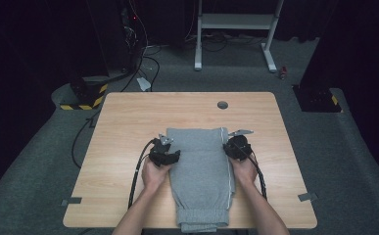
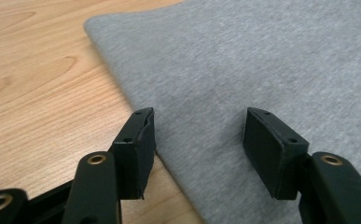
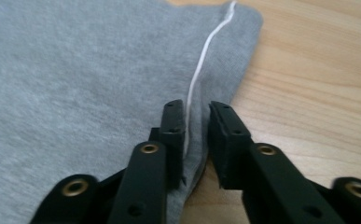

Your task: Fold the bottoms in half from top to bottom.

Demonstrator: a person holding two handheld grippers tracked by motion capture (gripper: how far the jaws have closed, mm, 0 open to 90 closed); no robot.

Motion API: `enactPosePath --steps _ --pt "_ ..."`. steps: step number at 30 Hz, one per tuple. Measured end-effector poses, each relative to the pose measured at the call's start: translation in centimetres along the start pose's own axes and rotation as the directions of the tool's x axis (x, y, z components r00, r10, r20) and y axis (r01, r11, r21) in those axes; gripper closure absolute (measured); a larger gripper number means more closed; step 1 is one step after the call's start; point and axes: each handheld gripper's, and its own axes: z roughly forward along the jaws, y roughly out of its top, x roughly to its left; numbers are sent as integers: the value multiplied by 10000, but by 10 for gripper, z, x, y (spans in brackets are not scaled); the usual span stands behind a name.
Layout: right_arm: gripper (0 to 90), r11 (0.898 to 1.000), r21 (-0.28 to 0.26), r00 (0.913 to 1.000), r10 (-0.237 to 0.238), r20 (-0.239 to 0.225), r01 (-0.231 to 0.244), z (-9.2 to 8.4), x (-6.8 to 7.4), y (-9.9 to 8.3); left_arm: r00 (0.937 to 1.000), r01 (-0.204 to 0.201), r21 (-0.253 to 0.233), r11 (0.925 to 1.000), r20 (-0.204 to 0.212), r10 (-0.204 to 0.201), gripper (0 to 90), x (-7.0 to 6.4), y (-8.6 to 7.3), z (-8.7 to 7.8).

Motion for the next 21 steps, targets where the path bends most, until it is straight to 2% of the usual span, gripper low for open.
enactPosePath --steps 3,4,6,7,9,11,14,16,18,19,21 --pt "808 10000 -6 9999 99 134 -99 -2 -5 1 9996 292 13 9996 33 -292 425 3 0 1" --pt "759 9999 -27 9997 165 200 -165 -4 -5 1 9994 346 28 9994 47 -346 425 3 0 1" --pt "659 9997 -145 9990 197 395 -191 -8 -5 0 9972 648 98 9979 372 -651 433 4 1 -2" --pt "630 9996 -228 9990 162 425 -153 -10 -4 0 9968 638 37 9980 482 -639 428 2 1 -5" --pt "594 9991 -415 9993 126 342 -111 -18 -2 -1 9971 451 31 9990 612 -452 421 -1 -1 -10" --pt "582 9977 -654 9999 -160 -4 159 -29 3 -5 9971 162 132 9998 746 -172 414 -5 -6 -15" --pt "577 9968 -658 9974 -497 -531 462 -37 12 -13 9963 -126 131 9998 855 114 412 -12 -14 -22" --pt "576 9962 -406 9951 -790 -591 767 -39 17 -20 9966 -392 140 9991 732 380 412 -15 -20 -26" --pt "573 9939 -126 9932 -1101 -388 1097 -36 22 -28 9967 -638 179 9978 506 629 414 -16 -22 -28" --pt "572 9940 -37 9934 -1093 -355 1092 -35 22 -31 9963 -814 293 9962 308 805 415 -15 -23 -29" --pt "561 9966 -131 9957 -821 -436 816 -32 18 -36 9974 -618 440 9971 396 600 409 -12 -21 -29"
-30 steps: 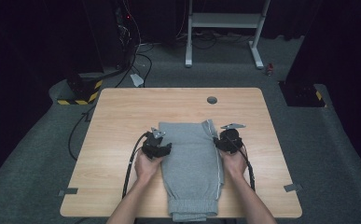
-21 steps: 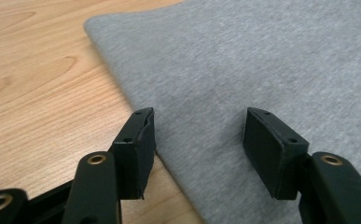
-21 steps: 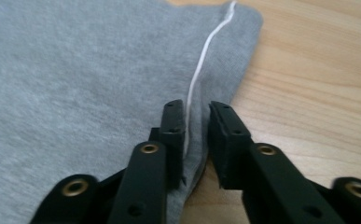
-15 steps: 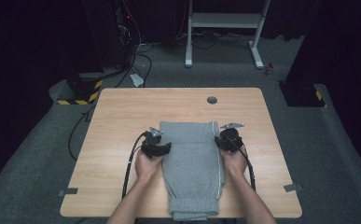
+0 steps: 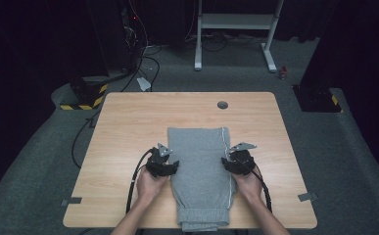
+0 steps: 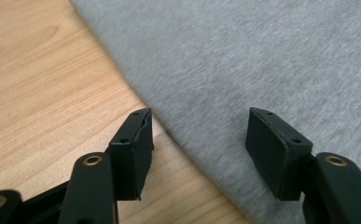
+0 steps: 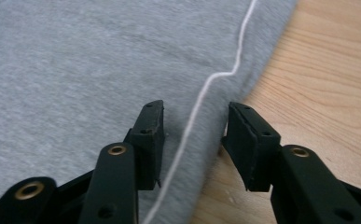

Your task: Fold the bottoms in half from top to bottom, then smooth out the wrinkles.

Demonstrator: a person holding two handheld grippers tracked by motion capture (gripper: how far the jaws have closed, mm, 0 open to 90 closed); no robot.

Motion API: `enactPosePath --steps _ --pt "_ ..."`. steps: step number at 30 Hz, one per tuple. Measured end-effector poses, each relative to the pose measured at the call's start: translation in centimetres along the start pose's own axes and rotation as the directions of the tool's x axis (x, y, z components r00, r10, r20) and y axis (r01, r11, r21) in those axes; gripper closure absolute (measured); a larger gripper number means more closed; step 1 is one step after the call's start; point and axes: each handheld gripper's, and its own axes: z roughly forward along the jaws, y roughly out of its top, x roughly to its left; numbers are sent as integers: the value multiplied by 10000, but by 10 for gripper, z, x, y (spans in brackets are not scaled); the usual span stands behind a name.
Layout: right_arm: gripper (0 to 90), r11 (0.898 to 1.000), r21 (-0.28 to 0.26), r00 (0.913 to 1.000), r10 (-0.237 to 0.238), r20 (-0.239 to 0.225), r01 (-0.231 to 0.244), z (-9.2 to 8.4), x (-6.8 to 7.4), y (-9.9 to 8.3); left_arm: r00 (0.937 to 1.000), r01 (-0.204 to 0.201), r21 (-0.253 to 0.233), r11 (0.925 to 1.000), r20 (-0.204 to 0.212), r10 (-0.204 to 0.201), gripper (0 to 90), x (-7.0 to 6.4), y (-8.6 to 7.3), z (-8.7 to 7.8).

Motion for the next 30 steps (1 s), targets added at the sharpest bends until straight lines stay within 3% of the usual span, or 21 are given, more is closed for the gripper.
enactPosePath --steps 2,6,10,17,18,20,24,28,30 --pt "532 9999 -24 9999 98 -48 -98 1 -5 -1 10000 -58 -6 10000 -67 58 397 2 1 1" --pt "503 9996 -31 9995 291 -104 -291 4 -13 1 9992 409 -167 9990 33 -408 396 7 2 5" --pt "479 9993 40 9992 382 -122 -381 6 -16 4 9987 498 169 9986 101 -500 388 8 10 9" --pt "453 9918 -677 9941 1076 -139 -1083 -2 -21 9 9881 1509 -233 9883 336 -1501 392 20 13 15" --pt "447 9910 -631 9929 1178 -137 -1185 -1 -22 11 9861 1616 -66 9868 396 -1612 388 22 17 16" --pt "435 9887 -548 9902 1392 -90 -1395 3 -24 13 9851 1688 118 9856 320 -1691 360 24 22 18" --pt "421 9744 -548 9759 2181 -74 -2181 9 -28 15 9867 1617 399 9860 124 -1623 348 26 31 24" --pt "404 9743 -352 9748 2229 88 -2225 14 -29 15 9811 1931 226 9809 100 -1934 348 29 31 26" --pt "394 9734 -210 9736 2282 100 -2280 17 -30 17 9821 1885 173 9819 -31 -1885 344 29 32 28"
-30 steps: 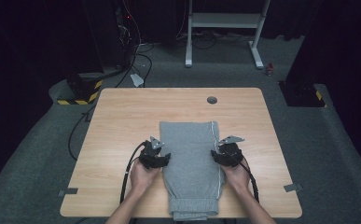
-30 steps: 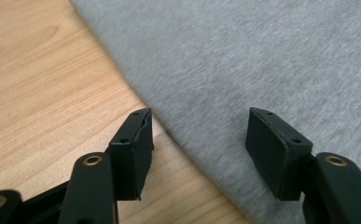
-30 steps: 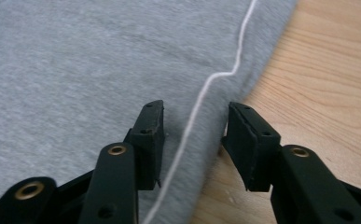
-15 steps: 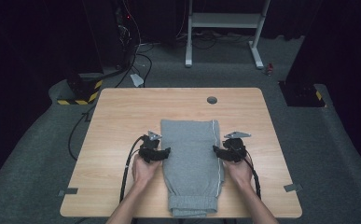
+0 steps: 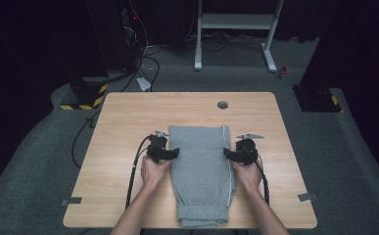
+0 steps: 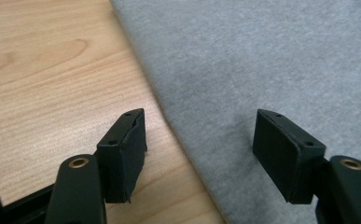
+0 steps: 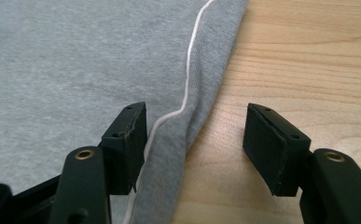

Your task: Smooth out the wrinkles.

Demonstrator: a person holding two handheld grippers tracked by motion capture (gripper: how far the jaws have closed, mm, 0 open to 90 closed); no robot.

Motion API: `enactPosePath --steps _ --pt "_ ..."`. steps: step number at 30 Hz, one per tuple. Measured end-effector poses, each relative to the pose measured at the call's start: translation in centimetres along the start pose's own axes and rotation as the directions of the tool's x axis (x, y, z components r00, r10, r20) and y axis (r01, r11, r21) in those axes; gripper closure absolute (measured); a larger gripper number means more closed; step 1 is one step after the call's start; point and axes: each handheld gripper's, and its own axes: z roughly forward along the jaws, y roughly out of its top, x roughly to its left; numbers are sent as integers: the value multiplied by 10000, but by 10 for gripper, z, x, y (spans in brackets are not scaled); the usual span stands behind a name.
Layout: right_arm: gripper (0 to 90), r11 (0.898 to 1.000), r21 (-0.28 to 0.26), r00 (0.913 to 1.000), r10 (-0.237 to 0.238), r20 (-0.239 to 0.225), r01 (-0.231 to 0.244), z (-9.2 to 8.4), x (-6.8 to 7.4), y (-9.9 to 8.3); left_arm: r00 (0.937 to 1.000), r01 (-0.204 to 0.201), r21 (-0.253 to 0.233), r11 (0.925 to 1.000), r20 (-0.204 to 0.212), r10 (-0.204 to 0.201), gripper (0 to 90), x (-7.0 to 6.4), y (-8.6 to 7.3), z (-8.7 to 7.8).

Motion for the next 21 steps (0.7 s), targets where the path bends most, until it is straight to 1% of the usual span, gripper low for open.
enactPosePath --steps 2,5,7,9,10,12,13,14,15,16,18,21 --pt "394 9999 87 9999 -74 123 73 3 2 3 9999 -97 28 9999 -89 97 334 -1 1 1" --pt "401 9997 225 9997 -30 224 25 6 5 8 9980 -542 498 9973 -311 558 309 -6 7 5" --pt "405 9997 242 9994 -54 333 46 9 6 10 9981 -521 381 9979 -298 532 305 -6 8 6" --pt "410 9996 273 9994 -40 352 31 10 7 11 9968 -672 302 9973 -420 685 308 -10 8 8" --pt "416 9995 296 9991 -139 400 127 11 8 12 9955 -775 285 9966 -515 789 310 -12 8 9" --pt "422 9978 453 9971 -506 573 481 13 13 14 9953 -804 347 9962 -517 821 321 -14 9 10" --pt "435 9956 554 9945 -798 671 762 14 17 14 9949 -833 378 9958 -538 853 326 -14 10 10" --pt "452 9938 639 9932 -954 662 912 14 19 15 9948 -866 454 9952 -504 888 330 -14 10 10" --pt "487 9921 744 9921 -1063 659 1014 15 23 15 9946 -897 551 9944 -483 924 338 -14 12 10" --pt "506 9900 751 9905 -1238 606 1191 15 24 16 9945 -918 575 9941 -454 945 349 -15 13 10" --pt "553 9897 697 9902 -1287 549 1248 15 25 16 9934 -1089 501 9928 -299 1104 421 -18 13 11" --pt "661 9885 690 9897 -1373 403 1344 15 23 16 9936 -1105 426 9930 -178 1113 483 -20 14 12"
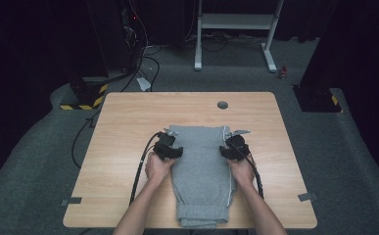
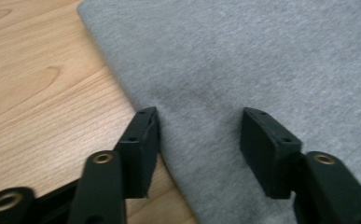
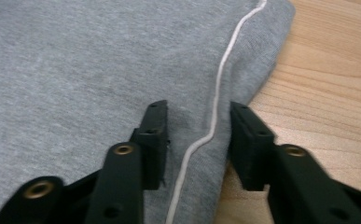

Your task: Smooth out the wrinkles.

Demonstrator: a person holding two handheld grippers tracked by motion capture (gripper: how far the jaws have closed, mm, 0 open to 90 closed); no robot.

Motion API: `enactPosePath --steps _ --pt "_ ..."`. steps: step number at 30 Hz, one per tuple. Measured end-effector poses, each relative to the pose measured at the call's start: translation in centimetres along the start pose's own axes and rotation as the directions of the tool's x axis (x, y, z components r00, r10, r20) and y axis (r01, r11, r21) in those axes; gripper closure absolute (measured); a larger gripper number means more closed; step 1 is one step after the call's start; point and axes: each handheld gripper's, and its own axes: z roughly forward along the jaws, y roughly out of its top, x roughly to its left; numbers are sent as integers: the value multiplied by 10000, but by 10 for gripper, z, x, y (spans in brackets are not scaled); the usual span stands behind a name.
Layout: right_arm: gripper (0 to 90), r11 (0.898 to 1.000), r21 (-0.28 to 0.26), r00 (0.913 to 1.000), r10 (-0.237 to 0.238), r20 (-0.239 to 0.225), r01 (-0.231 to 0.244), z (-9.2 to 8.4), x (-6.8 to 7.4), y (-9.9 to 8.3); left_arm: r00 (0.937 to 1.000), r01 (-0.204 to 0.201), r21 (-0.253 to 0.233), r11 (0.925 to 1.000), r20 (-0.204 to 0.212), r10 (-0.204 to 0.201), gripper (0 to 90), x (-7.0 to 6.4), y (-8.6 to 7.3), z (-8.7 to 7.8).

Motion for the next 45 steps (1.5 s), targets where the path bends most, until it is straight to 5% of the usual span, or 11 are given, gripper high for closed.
enactPosePath --steps 3,10,12,17,23,30,32,35,38,41,45 --pt "751 10000 18 9997 46 -240 -46 -1 -2 0 9997 -168 52 9998 196 167 580 -3 2 0" --pt "806 10000 0 9984 38 -565 -38 -1 -5 0 9948 -598 243 9979 839 575 809 -5 7 1" --pt "813 9999 3 9974 156 -710 -156 -1 -7 0 9929 -407 193 9990 1126 383 834 -1 7 1" --pt "819 9990 -129 9932 420 -1089 -436 -10 -13 1 9844 126 -337 9994 1758 -65 841 9 8 -12" --pt "823 9975 -656 9889 174 -1477 -273 -27 -14 5 9798 -141 -763 9970 1977 290 843 9 17 -32" --pt "828 9969 -764 9910 -264 -1309 165 -46 -14 20 9699 352 -948 9949 2433 -111 845 17 22 -39" --pt "830 9964 -825 9915 -293 -1266 189 -48 -15 26 9631 522 -887 9947 2677 -267 847 20 28 -41" --pt "831 9964 -843 9921 -64 -1250 -42 -50 -17 35 9683 122 -897 9959 2496 106 847 20 48 -52" --pt "832 9936 -1131 9940 -166 -1084 43 -58 -19 54 9723 233 -1243 9920 2336 64 848 26 71 -67" --pt "832 9875 -1554 9959 -379 -820 248 -72 -22 80 9771 374 -1843 9822 2129 28 848 33 94 -83" --pt "832 9708 -2334 9966 -683 -453 559 -95 -21 110 9752 557 -2525 9660 2214 16 848 35 106 -102"
